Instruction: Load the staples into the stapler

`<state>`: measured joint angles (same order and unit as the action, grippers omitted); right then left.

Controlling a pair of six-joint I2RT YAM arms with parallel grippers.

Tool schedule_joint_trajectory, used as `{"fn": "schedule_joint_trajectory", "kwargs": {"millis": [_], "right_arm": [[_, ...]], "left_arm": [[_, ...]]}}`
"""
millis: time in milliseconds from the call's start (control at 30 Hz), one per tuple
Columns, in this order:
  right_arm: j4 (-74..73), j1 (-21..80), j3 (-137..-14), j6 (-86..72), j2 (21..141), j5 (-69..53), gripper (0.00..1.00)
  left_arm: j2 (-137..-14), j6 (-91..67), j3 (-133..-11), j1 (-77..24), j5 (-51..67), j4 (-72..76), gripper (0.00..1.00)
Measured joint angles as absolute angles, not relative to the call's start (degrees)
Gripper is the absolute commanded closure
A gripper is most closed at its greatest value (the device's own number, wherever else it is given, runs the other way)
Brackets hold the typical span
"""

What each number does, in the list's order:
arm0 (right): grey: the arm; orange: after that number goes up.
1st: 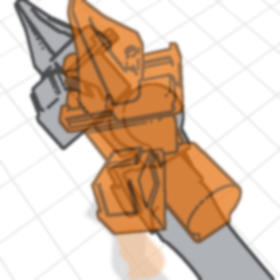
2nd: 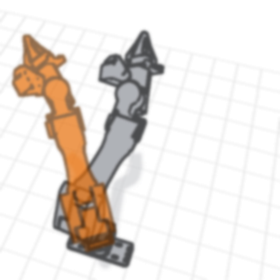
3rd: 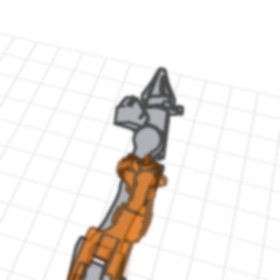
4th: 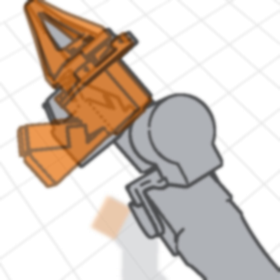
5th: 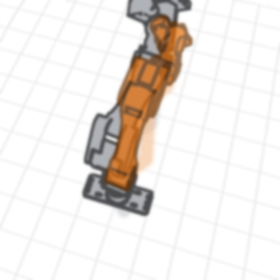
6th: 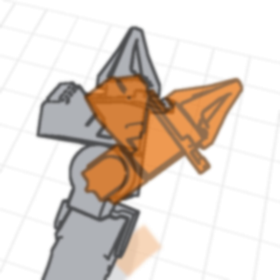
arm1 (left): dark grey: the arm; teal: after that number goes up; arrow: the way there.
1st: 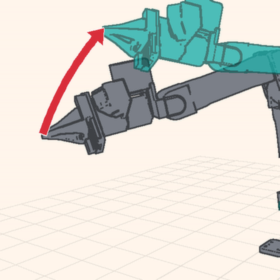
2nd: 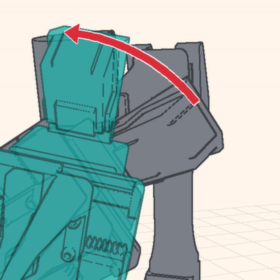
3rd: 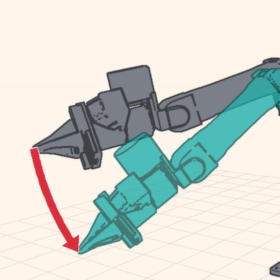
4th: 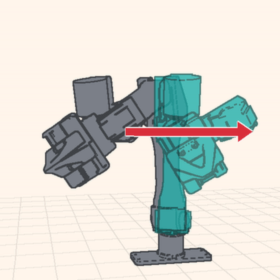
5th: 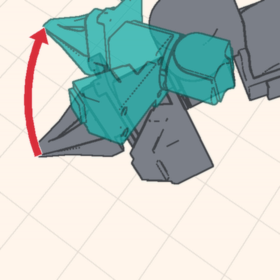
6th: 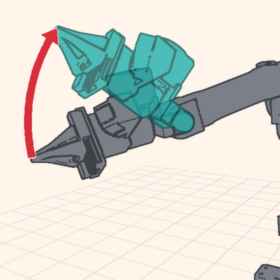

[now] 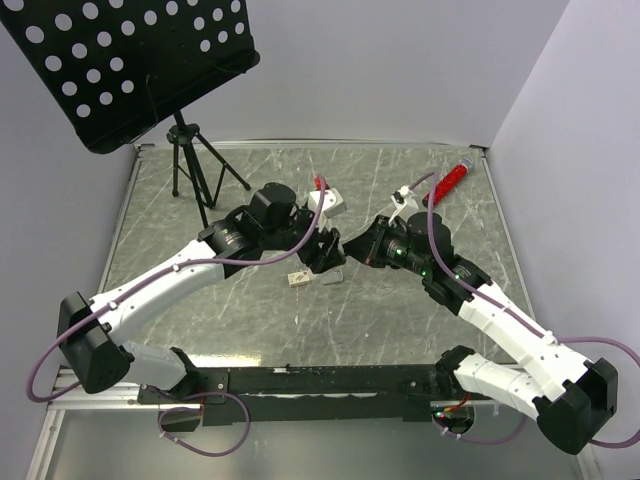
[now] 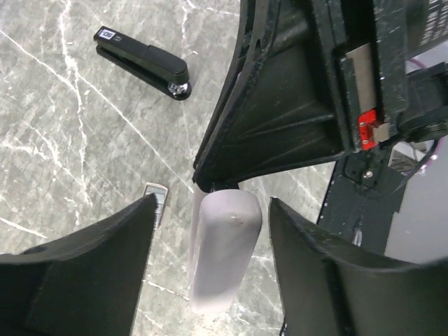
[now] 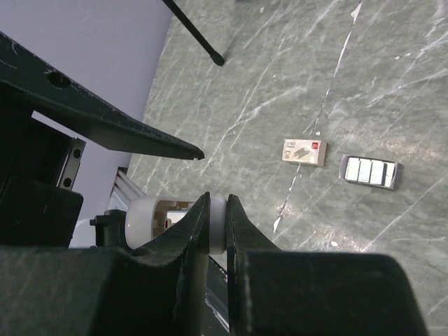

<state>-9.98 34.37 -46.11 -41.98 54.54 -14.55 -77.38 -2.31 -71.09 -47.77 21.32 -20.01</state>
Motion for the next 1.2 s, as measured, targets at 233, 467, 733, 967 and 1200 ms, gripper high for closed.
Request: {"fn": "schedule_joint_trajectory", "kwargs": {"millis": [233, 467, 733, 967, 1200], "right_arm": [[-10.7, 34.5, -46.6, -41.5, 55.2, -13.5, 1.00], [-9.8, 34.5, -46.7, -43.0, 54.9, -14.0, 1.00], [-1.9, 28.5, -43.3, -50.8, 48.9, -17.7, 1.00], [11.0, 24.1, -36.0, -61.5, 44.7, -22.5, 1.00], [21.6, 23.4, -30.7, -69.9, 44.7, -25.1, 1.00]], "left_arm": [[-77.6, -1.5, -71.1, -48.1, 21.5, -20.4, 0.81], [-73.5, -1.2, -67.2, -48.1, 20.5, -16.6, 0.99], [-56.2, -5.4, -55.8, -42.7, 22.9, -4.8, 0.99], [-44.6, -11.1, -44.7, -41.5, 20.5, 5.1, 0.99], [-35.0, -20.5, -33.1, -41.3, 15.0, 15.0, 0.99]]}}
